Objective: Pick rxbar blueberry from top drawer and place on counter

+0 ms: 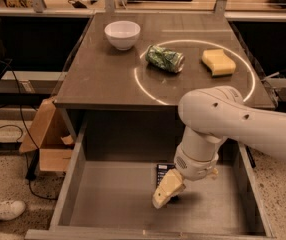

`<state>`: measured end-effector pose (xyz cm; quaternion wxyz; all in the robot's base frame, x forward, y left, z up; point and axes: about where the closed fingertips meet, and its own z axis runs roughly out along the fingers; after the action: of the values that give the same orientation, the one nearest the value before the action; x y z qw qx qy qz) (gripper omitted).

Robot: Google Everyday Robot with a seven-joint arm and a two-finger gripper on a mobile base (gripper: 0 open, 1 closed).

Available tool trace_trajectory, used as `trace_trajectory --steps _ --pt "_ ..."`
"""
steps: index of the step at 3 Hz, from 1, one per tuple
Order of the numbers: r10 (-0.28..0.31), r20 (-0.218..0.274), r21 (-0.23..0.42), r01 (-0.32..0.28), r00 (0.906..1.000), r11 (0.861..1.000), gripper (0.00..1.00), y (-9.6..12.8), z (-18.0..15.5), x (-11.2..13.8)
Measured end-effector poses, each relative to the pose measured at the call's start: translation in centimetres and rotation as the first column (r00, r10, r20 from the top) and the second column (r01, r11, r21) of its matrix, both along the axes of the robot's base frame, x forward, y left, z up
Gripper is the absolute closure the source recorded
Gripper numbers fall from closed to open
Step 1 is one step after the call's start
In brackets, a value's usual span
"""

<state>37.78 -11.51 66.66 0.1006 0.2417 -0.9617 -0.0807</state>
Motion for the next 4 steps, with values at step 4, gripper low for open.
trace_trajectory --steps 4 --pt "-0.007 -0.014 0.06 0.007 0.9999 0.998 0.0 0.3 -0.5 -3.2"
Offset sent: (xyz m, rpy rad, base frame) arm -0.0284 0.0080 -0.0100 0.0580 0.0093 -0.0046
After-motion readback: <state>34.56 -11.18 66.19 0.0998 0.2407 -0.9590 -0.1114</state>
